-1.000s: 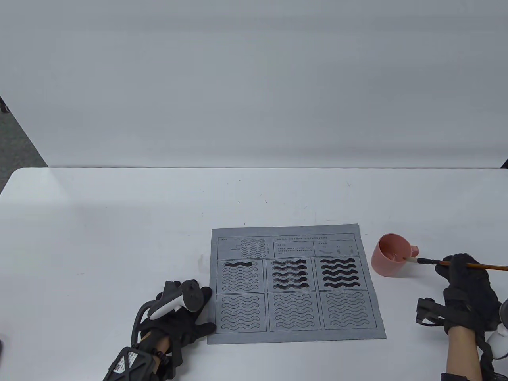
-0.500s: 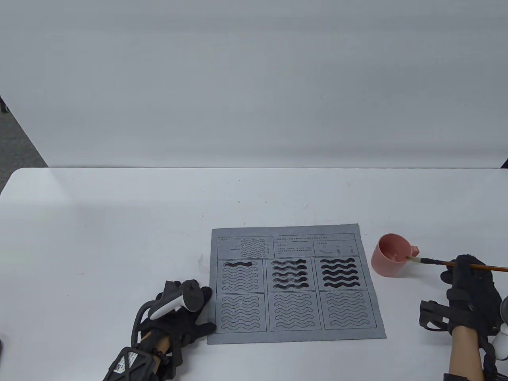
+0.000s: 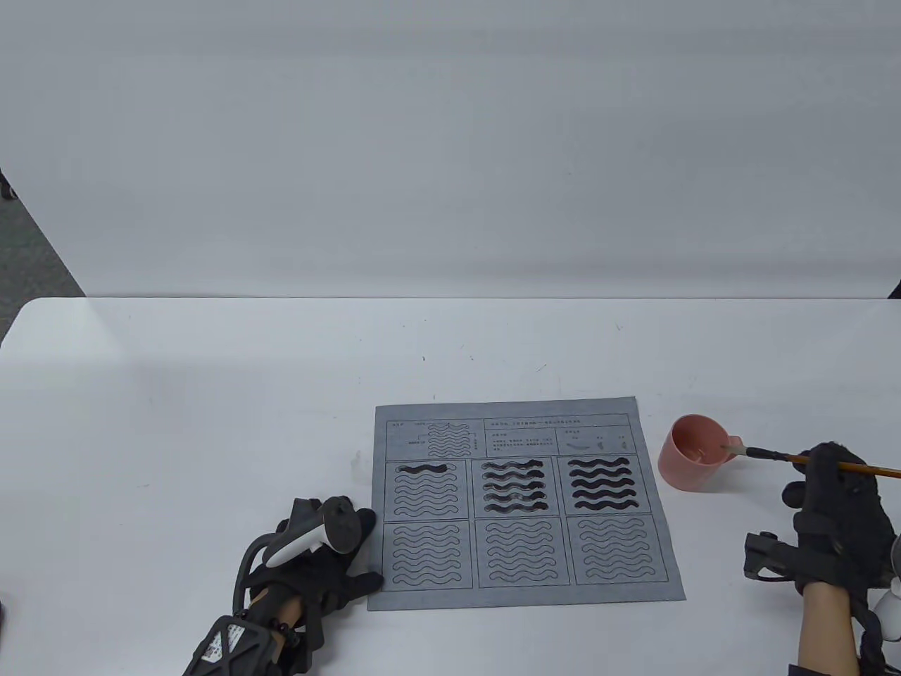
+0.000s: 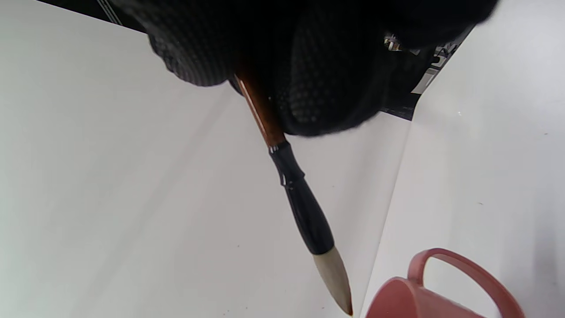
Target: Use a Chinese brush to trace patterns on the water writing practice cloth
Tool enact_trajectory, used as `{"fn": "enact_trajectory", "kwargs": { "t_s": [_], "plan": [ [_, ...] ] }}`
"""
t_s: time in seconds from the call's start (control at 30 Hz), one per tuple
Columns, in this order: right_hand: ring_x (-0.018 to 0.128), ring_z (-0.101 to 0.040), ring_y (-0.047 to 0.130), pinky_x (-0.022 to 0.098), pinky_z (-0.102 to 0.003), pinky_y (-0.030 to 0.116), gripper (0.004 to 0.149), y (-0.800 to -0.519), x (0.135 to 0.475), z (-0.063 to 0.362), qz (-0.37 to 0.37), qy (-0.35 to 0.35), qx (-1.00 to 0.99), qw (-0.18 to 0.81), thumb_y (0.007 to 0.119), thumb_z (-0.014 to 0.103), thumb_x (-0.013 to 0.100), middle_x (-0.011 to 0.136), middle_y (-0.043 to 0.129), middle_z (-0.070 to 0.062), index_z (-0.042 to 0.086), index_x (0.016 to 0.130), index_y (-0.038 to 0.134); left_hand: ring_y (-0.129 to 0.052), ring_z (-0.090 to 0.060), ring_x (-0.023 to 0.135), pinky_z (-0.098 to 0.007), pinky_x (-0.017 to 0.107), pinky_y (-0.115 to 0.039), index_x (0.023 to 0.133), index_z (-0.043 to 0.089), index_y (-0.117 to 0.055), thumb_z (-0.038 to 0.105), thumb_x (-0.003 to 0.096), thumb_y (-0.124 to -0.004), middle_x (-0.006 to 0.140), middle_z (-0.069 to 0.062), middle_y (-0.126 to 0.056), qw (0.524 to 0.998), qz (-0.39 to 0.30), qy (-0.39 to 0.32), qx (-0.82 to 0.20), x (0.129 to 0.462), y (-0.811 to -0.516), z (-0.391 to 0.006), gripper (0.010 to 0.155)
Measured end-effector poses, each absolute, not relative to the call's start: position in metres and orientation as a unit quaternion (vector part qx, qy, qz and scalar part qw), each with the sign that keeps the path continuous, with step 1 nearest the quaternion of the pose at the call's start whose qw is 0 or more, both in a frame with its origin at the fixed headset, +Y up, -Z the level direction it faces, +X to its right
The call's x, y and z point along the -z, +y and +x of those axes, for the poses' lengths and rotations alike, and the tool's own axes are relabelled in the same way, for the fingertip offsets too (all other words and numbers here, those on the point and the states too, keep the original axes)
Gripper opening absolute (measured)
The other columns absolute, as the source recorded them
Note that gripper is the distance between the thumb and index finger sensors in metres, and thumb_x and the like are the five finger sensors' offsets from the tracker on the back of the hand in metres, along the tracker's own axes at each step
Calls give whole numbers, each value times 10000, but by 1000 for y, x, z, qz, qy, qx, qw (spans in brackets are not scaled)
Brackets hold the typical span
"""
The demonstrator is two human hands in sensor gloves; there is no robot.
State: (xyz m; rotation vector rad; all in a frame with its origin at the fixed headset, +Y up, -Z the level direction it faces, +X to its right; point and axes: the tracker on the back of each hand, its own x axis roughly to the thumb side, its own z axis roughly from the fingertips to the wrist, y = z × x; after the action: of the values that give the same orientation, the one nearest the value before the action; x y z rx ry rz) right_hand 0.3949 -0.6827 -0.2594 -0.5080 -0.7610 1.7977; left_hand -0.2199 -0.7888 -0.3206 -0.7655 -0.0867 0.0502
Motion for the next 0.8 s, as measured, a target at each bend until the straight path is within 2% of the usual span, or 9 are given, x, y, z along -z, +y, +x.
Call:
{"fn": "enact_trajectory", "kwargs": {
  "t_s": [0.23,0.43,0.67,0.8],
  "plan": [
    [370,-214,1008,277,-426,821,377,-686,265,391,-213,-295,-793,488,754,310,558,823,927,-156,106,876,759,267,-292,997,-618,733,49,960,558,122,726,381,-557,1043,161,277,926,-373,-42,-24,321,-789,-220,908],
    [390,-237,1005,288,-444,816,394,-688,264,397,-231,-282,-779,511,728,266,559,850,895,-194,66,898,723,268,-291,997,-618,733,50,957,560,124,727,380,-555,1042,163,278,926,-374,-42,-24,321,-789,-220,906],
    [360,-233,1019,270,-447,826,386,-689,260,399,-239,-315,-750,530,771,295,556,801,936,-186,68,867,766,269,-292,996,-618,732,52,958,558,125,727,380,-553,1042,161,278,926,-374,-42,-24,321,-789,-220,907],
    [343,-227,1025,259,-451,833,400,-692,262,398,-237,-309,-739,549,801,326,543,759,957,-182,51,833,785,272,-292,994,-618,731,54,957,557,127,728,380,-551,1040,162,282,926,-374,-42,-24,321,-789,-220,907]
  ]
}}
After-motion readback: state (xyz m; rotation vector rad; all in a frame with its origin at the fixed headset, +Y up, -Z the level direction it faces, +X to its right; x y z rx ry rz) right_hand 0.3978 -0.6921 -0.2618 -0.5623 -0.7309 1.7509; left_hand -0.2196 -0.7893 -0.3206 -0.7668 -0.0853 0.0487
